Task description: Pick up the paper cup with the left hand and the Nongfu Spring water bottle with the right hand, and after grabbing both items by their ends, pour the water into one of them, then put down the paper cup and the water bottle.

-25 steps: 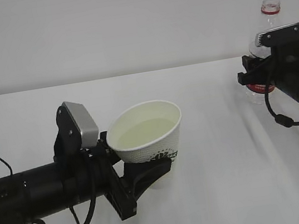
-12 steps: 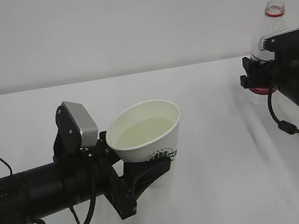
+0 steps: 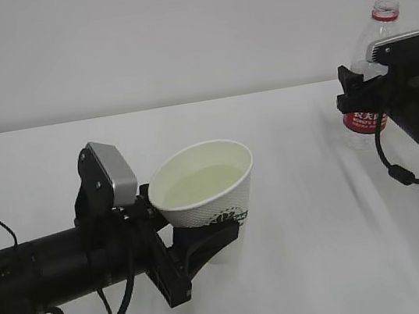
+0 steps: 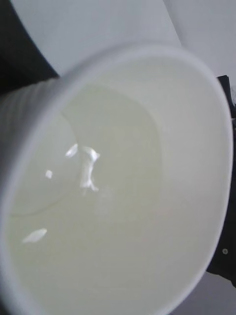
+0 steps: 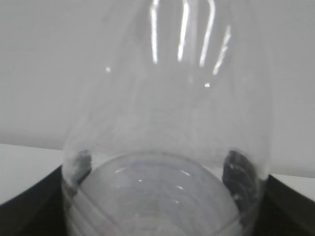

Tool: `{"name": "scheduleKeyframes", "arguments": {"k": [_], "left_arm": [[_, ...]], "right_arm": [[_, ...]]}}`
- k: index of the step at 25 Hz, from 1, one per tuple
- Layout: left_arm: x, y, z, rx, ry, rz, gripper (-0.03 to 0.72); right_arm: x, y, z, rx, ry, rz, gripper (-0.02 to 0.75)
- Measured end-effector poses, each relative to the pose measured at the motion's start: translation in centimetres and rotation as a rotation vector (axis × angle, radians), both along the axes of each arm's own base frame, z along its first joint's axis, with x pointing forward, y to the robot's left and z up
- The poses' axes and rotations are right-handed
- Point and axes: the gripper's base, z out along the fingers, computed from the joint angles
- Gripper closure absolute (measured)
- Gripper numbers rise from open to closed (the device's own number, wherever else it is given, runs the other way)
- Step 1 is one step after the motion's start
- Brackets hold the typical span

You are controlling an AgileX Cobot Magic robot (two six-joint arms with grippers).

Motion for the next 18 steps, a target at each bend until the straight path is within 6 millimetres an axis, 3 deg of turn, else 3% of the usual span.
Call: {"name": "scheduleKeyframes", "arguments": {"k": [13,18], "left_arm": [[0.0,0.0,0.0,0.000,0.000,0.000,0.226],[0.0,0.0,0.0,0.000,0.000,0.000,0.227]], "right_arm": [[-0.2,0.0,1.5,0.005,0.007,0.002,0.106],[-1.3,-0.1,1.9,0.004,0.017,0.003,0.106]]}}
